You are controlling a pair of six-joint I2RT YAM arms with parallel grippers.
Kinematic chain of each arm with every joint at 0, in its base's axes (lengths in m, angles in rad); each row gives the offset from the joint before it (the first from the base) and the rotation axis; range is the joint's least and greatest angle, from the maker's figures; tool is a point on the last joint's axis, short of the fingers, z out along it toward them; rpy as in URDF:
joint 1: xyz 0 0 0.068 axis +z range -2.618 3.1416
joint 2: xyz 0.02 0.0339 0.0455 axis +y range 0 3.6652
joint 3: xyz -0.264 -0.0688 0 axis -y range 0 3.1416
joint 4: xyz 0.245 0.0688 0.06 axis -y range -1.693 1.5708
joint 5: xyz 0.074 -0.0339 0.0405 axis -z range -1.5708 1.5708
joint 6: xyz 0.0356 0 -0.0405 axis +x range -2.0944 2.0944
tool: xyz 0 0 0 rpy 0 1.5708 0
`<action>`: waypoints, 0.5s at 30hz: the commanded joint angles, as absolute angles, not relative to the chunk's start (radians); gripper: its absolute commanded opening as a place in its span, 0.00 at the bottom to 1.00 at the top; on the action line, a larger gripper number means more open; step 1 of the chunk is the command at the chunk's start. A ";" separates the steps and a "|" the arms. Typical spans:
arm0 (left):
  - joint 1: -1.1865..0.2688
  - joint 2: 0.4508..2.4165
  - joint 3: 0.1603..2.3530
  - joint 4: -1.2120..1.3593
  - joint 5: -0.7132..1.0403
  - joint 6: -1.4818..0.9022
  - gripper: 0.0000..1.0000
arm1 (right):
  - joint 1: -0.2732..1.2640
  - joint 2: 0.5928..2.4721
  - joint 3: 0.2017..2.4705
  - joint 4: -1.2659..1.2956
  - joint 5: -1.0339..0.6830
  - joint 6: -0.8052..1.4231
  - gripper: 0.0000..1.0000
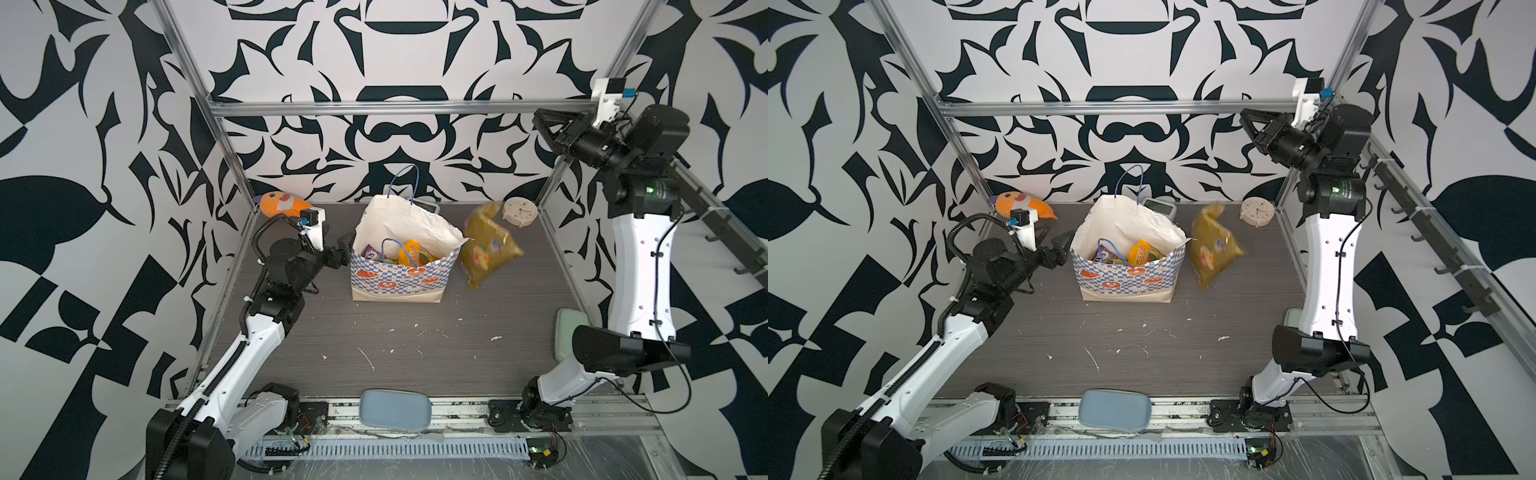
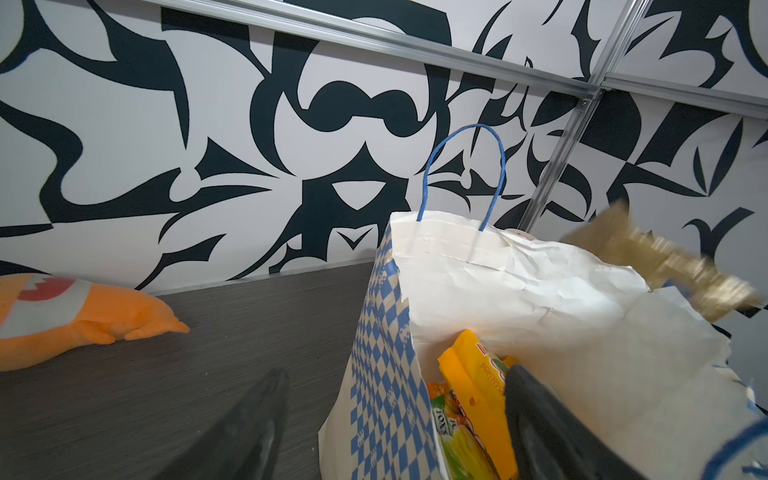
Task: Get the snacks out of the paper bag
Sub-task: 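Lift the gold candy pack up out of the bag with the right gripper, then lower the gold candy pack onto the table beside the bag and release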
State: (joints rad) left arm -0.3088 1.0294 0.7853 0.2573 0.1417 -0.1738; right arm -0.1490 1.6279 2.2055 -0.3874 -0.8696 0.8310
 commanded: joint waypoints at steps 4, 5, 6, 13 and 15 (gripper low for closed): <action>-0.311 1.020 0.799 0.261 0.146 -0.168 0.84 | -0.146 1.570 2.057 -0.518 -0.698 0.637 0.00; -0.312 1.021 0.795 0.261 0.147 -0.165 0.84 | -0.129 1.553 2.029 -0.598 -0.570 0.570 0.00; -0.312 1.024 0.790 0.267 0.144 -0.163 0.84 | -0.119 1.538 1.996 -0.641 -0.480 0.535 0.00; -0.312 1.049 0.806 0.230 0.165 -0.155 0.88 | -0.027 1.420 1.488 -0.619 -0.046 0.473 0.38; -0.312 1.046 0.809 0.213 0.167 -0.148 0.89 | -0.025 1.393 1.354 -0.586 -0.030 0.487 0.49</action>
